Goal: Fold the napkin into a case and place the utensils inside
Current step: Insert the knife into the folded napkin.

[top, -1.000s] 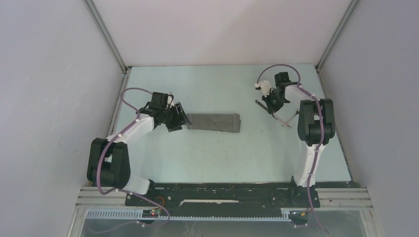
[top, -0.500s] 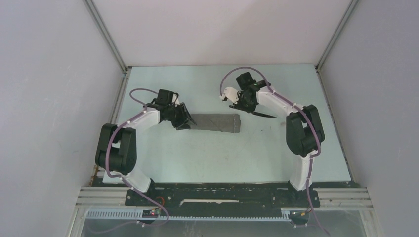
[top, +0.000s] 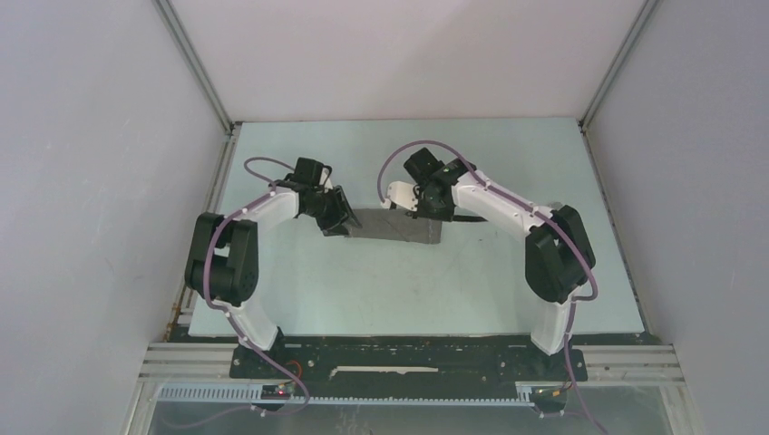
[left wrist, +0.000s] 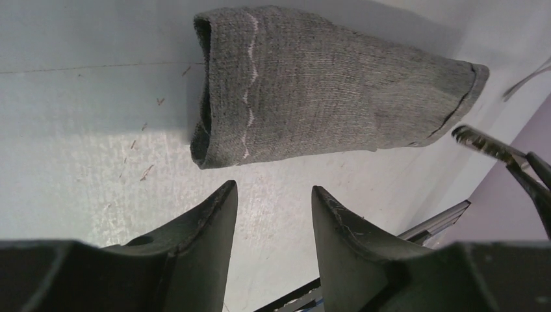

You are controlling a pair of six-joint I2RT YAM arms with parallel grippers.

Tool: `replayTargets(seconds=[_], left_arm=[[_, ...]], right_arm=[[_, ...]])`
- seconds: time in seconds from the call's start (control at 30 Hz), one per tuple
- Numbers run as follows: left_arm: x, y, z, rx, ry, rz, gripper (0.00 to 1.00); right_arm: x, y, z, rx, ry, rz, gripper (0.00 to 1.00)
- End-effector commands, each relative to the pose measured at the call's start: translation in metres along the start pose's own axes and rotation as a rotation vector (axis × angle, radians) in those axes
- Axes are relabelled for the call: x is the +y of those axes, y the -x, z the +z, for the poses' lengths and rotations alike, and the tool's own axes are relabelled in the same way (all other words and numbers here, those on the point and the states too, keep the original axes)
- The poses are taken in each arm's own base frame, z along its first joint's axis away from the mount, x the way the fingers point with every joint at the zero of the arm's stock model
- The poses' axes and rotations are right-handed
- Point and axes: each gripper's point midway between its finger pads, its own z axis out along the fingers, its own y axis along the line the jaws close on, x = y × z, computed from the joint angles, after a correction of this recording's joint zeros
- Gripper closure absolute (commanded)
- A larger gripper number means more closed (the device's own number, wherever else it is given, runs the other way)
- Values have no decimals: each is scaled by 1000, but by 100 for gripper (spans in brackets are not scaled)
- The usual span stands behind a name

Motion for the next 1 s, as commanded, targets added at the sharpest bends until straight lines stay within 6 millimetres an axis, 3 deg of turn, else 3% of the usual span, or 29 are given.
replayTargets(seconds=[0.0,0.17,0.57,0.83,0.97], left_arm=[[-2,8,1,-5,3,27,50],[2,7,3,-6,9,20,51],[15,-1,6,-1,15,0,53],[19,7,-18,-121,-19,-38,46],[25,13,-15,-104,-35,-67,45]], right_arm=[[5,15,-12,-29,-2,-17,100],[14,26,-1,-28,24,-27,100],[33,32,29,-43,94,2,100],[39,44,47,-57,120,2,100],[42,51,53,-85,137,2,100]])
